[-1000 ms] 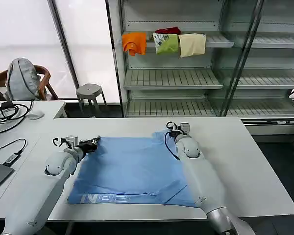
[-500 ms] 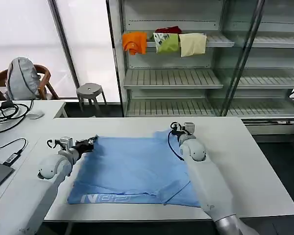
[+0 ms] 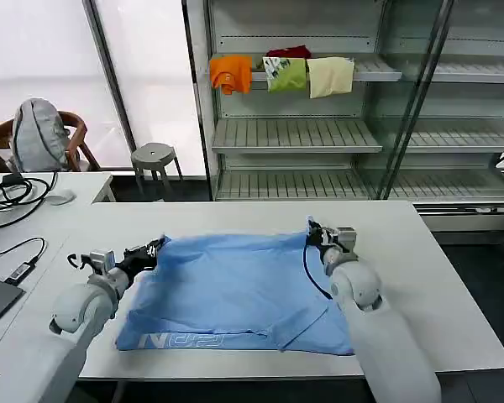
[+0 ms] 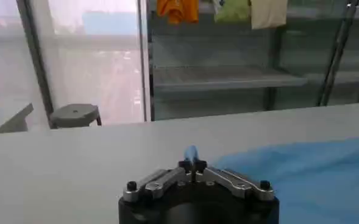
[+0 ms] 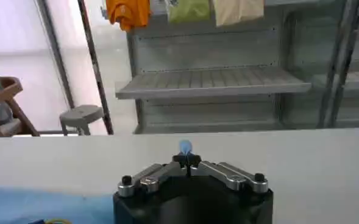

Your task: Fold and organize the clothes.

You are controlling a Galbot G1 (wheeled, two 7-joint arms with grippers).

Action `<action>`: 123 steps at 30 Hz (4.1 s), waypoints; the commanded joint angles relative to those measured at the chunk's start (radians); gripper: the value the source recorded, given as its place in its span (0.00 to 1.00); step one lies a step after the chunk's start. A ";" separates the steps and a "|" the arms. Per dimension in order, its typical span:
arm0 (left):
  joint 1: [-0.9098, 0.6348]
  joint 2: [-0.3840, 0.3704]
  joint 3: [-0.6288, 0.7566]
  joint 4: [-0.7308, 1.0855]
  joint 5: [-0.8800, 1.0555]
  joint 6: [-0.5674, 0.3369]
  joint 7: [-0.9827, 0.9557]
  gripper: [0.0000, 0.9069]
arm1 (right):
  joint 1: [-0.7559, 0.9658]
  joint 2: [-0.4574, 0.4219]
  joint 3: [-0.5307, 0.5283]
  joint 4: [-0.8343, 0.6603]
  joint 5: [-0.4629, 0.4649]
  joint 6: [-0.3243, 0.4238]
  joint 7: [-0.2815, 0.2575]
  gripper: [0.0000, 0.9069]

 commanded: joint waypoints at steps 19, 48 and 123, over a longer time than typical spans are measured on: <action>0.316 -0.017 -0.156 -0.271 0.013 -0.010 -0.005 0.02 | -0.344 -0.083 0.125 0.316 0.022 -0.012 -0.006 0.00; 0.457 0.009 -0.227 -0.370 0.113 0.114 -0.097 0.02 | -0.338 -0.083 0.122 0.277 0.023 -0.008 -0.027 0.00; 0.608 0.267 -0.493 -0.320 0.079 0.058 -0.468 0.02 | -0.447 -0.079 0.238 0.408 -0.120 0.000 -0.065 1.00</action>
